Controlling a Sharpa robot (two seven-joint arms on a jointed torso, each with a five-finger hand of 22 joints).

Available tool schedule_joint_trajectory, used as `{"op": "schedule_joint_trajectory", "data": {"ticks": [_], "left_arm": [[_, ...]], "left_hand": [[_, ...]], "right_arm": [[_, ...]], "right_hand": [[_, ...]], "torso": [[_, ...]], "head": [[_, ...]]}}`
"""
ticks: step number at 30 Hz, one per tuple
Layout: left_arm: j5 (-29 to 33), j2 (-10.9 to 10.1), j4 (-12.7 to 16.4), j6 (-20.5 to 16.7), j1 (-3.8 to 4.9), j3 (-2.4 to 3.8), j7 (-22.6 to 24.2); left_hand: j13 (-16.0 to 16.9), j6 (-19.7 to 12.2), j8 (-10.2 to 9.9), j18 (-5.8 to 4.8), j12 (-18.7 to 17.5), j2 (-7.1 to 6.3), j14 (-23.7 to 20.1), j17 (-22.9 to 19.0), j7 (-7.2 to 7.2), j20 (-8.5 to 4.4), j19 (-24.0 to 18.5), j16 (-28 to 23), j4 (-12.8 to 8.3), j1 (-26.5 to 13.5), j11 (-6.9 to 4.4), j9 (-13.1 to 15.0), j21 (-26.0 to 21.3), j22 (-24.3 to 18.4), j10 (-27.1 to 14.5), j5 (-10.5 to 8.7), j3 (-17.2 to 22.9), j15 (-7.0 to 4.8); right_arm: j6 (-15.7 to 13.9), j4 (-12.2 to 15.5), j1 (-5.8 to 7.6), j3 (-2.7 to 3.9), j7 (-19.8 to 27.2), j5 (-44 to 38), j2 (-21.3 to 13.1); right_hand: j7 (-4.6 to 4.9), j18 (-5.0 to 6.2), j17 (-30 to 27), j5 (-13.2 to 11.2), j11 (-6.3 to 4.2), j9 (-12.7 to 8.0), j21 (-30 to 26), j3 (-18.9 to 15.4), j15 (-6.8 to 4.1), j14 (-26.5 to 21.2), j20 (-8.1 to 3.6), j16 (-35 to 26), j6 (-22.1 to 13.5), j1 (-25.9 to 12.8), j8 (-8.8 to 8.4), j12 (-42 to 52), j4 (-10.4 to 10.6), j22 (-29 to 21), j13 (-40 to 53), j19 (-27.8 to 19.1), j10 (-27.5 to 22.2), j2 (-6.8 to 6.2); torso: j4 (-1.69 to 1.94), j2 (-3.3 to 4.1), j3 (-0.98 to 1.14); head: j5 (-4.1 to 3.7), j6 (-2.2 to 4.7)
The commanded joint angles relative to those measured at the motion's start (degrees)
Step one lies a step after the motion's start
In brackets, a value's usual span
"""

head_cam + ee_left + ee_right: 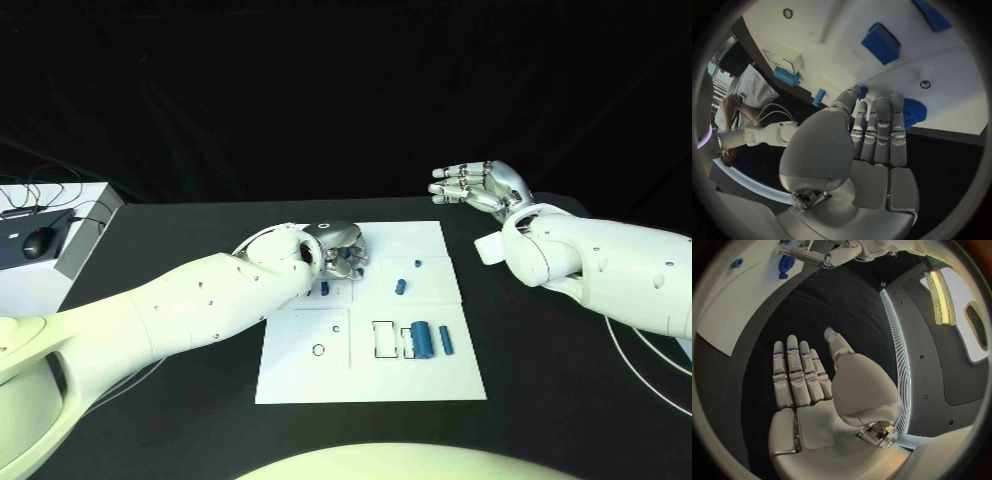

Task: Assemble the parts on the task board

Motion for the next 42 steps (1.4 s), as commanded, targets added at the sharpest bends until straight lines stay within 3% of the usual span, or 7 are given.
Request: {"op": "schedule_joint_trajectory", "data": {"ticks": [1,17,30,42], "left_arm": [[0.59,0.06,-0.09,1.38,0.04,-0.02,0.35],[1.40,0.18,-0.27,2.44,0.03,-0.14,0.82],[2.04,0.12,-0.14,2.70,0.02,-0.19,1.33],[2.98,-0.63,0.24,-2.03,-0.05,-0.20,2.70]], "left_hand": [[-0.04,-0.16,-0.12,0.89,-0.38,0.14,0.16,0.02,0.09,0.21,0.23,0.48,0.32,-0.56,0.04,-0.06,0.45,1.04,0.45,-0.29,0.26,-0.31],[-0.04,2.71,-0.09,0.50,-1.37,1.11,0.82,0.61,0.09,-0.76,-0.52,1.44,-1.63,-1.21,-1.21,-0.03,3.58,1.11,4.71,-0.50,7.20,-1.33],[-0.06,3.05,-0.12,0.39,-1.47,1.62,0.89,0.76,0.07,-0.96,-0.76,1.45,-2.43,-1.37,-1.40,-0.04,4.29,1.12,5.21,-0.57,7.93,-1.45],[0.01,7.20,-0.04,0.29,-1.50,3.46,3.91,1.62,0.01,-2.33,-0.23,1.47,-5.62,-0.41,-2.83,0.07,6.77,1.26,9.75,-0.94,10.35,-2.87]], "right_arm": [[0.57,0.08,0.01,0.03,0.38,-0.31,0.02],[0.54,0.10,0.01,0.04,0.43,-0.31,0.08],[0.55,0.07,0.01,0.04,0.42,-0.31,0.12],[0.55,0.04,0.01,0.04,0.44,-0.31,0.10]], "right_hand": [[0.26,-0.37,-0.06,0.21,-0.17,-0.03,-0.11,0.28,-0.09,-0.04,-0.16,-0.23,0.20,-0.14,-0.28,-0.17,0.05,0.00,-0.10,-0.25,0.35,0.33],[0.24,-0.37,-0.06,0.33,-0.18,-0.03,-0.11,0.41,-0.11,-0.03,-0.16,-0.23,0.25,-0.20,-0.28,-0.23,-0.02,0.00,-0.10,-0.23,0.39,0.33],[0.24,-0.37,-0.06,0.33,-0.18,-0.03,-0.11,0.41,-0.11,-0.03,-0.16,-0.23,0.25,-0.20,-0.28,-0.23,-0.02,0.00,-0.10,-0.23,0.39,0.33],[0.24,-0.37,-0.06,0.33,-0.18,-0.03,-0.11,0.41,-0.11,-0.03,-0.16,-0.23,0.25,-0.20,-0.28,-0.23,-0.02,0.00,-0.10,-0.23,0.39,0.33]], "torso": [[0.03,-0.04,0.02],[0.03,-0.03,0.02],[0.02,-0.04,0.04],[0.00,-0.04,0.05]], "head": [[0.04,-0.07],[0.04,-0.14],[0.16,-0.18],[0.24,-0.05]]}}
